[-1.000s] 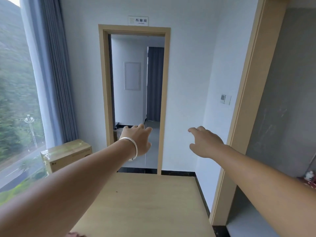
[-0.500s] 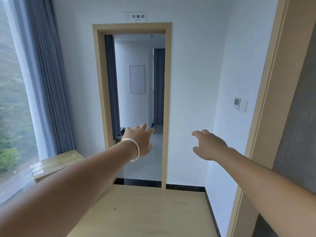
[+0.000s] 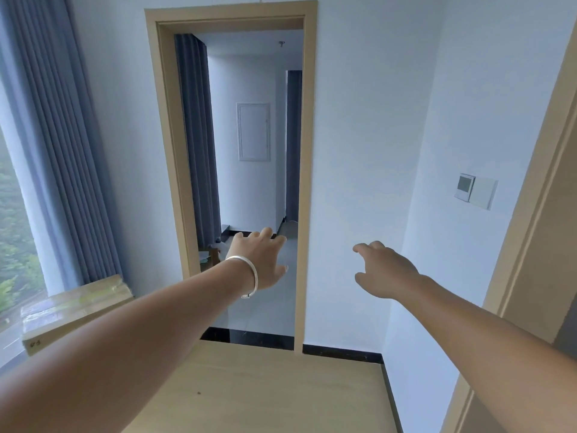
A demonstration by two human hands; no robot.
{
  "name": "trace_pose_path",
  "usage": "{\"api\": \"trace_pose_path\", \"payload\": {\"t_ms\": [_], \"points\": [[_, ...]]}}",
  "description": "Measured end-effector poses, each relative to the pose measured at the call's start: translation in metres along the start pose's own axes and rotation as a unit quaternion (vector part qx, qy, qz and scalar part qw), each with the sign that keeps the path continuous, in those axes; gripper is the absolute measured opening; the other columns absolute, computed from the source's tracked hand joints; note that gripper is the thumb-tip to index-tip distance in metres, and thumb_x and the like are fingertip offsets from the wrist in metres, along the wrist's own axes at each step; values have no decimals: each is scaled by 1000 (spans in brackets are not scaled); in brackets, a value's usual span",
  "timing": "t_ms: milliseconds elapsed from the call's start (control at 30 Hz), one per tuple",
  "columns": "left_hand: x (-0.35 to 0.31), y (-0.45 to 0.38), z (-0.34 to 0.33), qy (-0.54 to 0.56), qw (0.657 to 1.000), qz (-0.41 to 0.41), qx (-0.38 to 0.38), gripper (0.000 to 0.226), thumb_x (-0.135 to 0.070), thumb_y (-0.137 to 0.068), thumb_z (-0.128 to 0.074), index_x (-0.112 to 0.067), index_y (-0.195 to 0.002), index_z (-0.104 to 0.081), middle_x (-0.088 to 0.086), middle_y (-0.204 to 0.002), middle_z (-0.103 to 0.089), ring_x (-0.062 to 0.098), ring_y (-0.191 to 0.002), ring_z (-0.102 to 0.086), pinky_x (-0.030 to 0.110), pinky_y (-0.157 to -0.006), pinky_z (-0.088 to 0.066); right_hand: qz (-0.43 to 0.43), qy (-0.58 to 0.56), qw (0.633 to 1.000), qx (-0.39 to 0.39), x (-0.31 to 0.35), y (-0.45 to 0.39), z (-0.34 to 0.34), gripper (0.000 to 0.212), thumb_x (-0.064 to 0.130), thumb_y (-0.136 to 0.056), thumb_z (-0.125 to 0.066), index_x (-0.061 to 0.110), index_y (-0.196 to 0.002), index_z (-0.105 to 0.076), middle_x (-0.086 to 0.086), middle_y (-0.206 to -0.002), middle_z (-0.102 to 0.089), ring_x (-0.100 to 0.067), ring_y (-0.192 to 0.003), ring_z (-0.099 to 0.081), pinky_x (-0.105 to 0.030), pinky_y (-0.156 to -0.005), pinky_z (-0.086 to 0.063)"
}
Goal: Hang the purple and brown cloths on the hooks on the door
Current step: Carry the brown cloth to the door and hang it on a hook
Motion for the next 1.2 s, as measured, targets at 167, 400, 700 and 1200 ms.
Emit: {"api": "trace_pose_path", "payload": {"t_ms": [167,400,700,1200], "points": [[15,-76,-43,6,1000,-4,3,51,-54,-91,-42,-23,-131,-39,3,-126,-45,24,-111,-51,39,-89,-40,-1,5,1000,-10,-10,-86,-15,59,26,-90,-46,25,-146,-28,-2,-137,-38,-23,-116,-47,-32,-81,-43],[60,-182,-88,4,1000,5,3,52,-53,-92,-42,-24,-134,-38,3,-129,-44,24,-110,-52,40,-93,-39,8,8,1000,-20,-3,-214,-25,59,27,-90,-47,26,-146,-28,-1,-136,-39,-22,-116,-47,-33,-84,-44],[125,-260,-140,10,999,52,7,54,-55,-91,-40,-26,-137,-36,2,-136,-42,23,-119,-48,47,-104,-31,58,4,998,-15,39,-335,-55,54,26,-89,-48,23,-141,-35,-3,-132,-41,-24,-112,-49,-34,-81,-46],[302,-261,-249,-49,947,299,103,67,-64,-91,-33,-30,-148,-23,3,-151,-33,27,-140,-30,60,-115,-12,322,-48,945,16,235,-537,-144,55,28,-89,-48,26,-142,-33,-3,-137,-41,-27,-118,-46,-34,-80,-43]]}}
Point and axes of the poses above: each hand's wrist, its own y-axis away from the middle knuckle, its own z-axis out of the back of the hand, x = y × z, the point moved 7 cm from there along -y, towards the middle knuckle
